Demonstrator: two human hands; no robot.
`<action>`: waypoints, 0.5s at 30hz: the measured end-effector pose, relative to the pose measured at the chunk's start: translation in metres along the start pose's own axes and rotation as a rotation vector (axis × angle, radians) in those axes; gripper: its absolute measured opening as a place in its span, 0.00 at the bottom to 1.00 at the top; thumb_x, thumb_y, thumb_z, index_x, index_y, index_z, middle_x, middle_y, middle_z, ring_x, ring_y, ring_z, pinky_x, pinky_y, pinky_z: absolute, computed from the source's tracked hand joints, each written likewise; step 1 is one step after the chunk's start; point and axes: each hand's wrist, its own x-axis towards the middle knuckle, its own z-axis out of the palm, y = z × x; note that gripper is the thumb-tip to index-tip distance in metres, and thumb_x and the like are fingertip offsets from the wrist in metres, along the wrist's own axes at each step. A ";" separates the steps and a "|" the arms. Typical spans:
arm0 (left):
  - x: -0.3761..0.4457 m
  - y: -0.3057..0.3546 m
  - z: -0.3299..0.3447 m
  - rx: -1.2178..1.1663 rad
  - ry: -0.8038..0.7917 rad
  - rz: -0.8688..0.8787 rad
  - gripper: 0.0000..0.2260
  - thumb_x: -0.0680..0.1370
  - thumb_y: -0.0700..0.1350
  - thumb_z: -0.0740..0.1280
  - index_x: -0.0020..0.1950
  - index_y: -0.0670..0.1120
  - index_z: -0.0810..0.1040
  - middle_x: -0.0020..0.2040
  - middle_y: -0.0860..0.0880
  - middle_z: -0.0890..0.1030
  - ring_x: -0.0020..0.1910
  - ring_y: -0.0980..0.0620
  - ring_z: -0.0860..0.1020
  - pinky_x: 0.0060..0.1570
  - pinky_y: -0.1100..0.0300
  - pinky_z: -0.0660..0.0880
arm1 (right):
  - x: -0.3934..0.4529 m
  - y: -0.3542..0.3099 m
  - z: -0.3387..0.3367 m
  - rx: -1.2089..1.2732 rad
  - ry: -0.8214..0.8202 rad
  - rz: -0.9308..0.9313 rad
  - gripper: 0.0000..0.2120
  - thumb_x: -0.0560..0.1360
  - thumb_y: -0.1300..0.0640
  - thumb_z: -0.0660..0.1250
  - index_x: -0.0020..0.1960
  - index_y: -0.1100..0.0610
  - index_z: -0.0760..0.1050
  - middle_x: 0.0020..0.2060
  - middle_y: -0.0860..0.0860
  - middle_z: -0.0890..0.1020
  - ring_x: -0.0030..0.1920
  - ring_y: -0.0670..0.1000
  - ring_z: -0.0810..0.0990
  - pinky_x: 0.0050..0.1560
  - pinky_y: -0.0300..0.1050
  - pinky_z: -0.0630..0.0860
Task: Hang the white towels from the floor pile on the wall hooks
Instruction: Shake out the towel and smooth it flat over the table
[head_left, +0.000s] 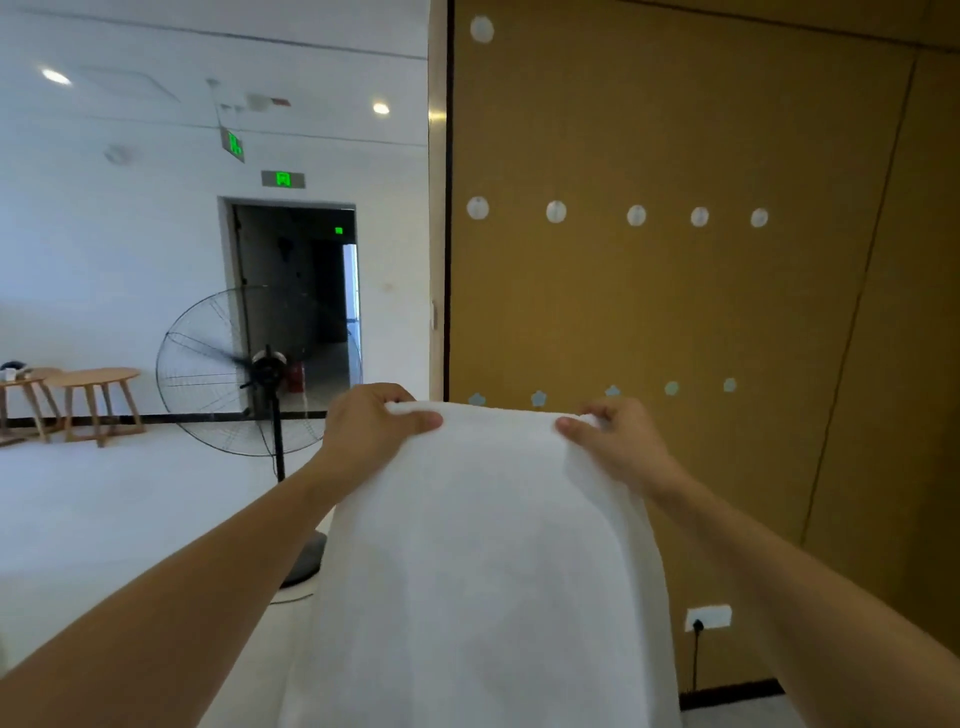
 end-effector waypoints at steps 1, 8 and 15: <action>0.012 0.000 0.009 0.028 0.016 0.014 0.10 0.66 0.56 0.79 0.36 0.51 0.83 0.35 0.53 0.82 0.40 0.53 0.81 0.43 0.55 0.79 | 0.021 0.012 0.003 -0.017 -0.015 -0.020 0.12 0.75 0.51 0.72 0.40 0.60 0.80 0.33 0.50 0.79 0.34 0.47 0.75 0.36 0.43 0.72; 0.091 -0.011 0.065 0.195 0.129 -0.050 0.11 0.70 0.55 0.76 0.45 0.50 0.83 0.40 0.56 0.79 0.41 0.59 0.75 0.38 0.64 0.68 | 0.159 0.069 0.040 -0.152 -0.122 -0.175 0.14 0.79 0.53 0.66 0.39 0.58 0.70 0.31 0.50 0.73 0.33 0.49 0.71 0.32 0.43 0.64; 0.179 -0.045 0.098 0.467 0.228 -0.109 0.19 0.73 0.62 0.71 0.56 0.51 0.83 0.50 0.51 0.82 0.47 0.51 0.77 0.50 0.54 0.76 | 0.259 0.092 0.082 -0.146 -0.187 -0.267 0.15 0.80 0.52 0.62 0.36 0.56 0.67 0.32 0.51 0.74 0.34 0.52 0.71 0.35 0.47 0.65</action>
